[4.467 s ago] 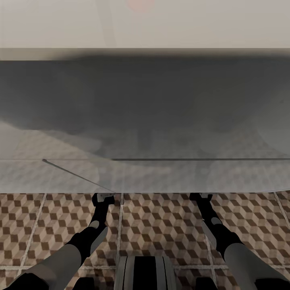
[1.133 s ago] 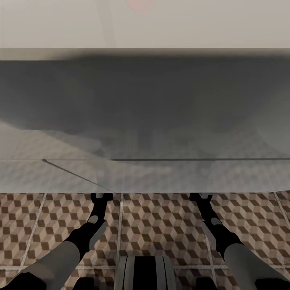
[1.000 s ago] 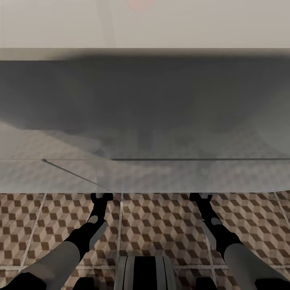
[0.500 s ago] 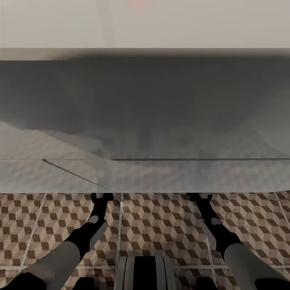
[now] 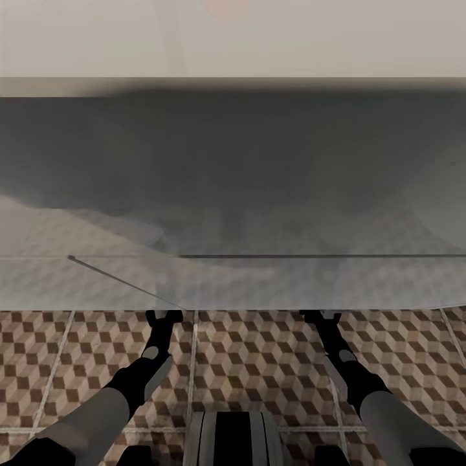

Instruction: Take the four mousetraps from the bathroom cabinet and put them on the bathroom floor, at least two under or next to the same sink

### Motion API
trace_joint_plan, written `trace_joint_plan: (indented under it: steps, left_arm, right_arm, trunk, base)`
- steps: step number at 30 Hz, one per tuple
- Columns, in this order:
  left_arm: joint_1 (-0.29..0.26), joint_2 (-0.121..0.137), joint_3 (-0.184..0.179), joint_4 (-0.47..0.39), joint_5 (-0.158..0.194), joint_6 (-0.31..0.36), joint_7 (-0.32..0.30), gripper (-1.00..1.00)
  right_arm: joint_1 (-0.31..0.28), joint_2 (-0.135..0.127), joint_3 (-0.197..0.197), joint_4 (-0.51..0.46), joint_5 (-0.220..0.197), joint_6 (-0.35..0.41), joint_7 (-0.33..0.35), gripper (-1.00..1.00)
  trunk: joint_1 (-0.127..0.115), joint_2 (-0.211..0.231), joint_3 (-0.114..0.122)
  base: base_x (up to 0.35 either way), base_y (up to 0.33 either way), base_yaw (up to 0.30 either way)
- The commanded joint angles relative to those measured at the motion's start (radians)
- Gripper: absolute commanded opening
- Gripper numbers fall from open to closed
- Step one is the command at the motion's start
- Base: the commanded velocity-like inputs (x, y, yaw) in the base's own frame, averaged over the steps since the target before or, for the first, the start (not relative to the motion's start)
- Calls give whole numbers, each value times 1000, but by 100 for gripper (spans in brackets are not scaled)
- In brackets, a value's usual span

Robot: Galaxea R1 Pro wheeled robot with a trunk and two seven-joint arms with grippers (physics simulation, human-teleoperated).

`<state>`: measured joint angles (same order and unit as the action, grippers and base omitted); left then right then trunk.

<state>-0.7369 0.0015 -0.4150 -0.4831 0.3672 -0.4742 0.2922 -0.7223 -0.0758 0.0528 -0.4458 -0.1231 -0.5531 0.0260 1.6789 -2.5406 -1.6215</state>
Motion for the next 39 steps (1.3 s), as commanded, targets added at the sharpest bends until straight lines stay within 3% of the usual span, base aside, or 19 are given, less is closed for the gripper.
trace_joint_plan:
  steps: [1,30,39]
  left_arm:
    - [-1,1,-8,1,5,-4,9,100]
    - [-1,-2,-7,0,3,-4,7,100]
    - [-1,2,-7,0,3,-4,8,100]
  right_arm:
    - [0,-1,5,1,-11,-4,3,100]
    - [-1,-1,6,1,-12,-2,3,100]
    - [0,-1,7,1,-12,-2,3,100]
  trunk:
    - [0,0,0]
    - [0,0,0]
    - [0,0,0]
  base:
    - [0,0,0]
    - [-3,0,0]
    - [-239,0,0]
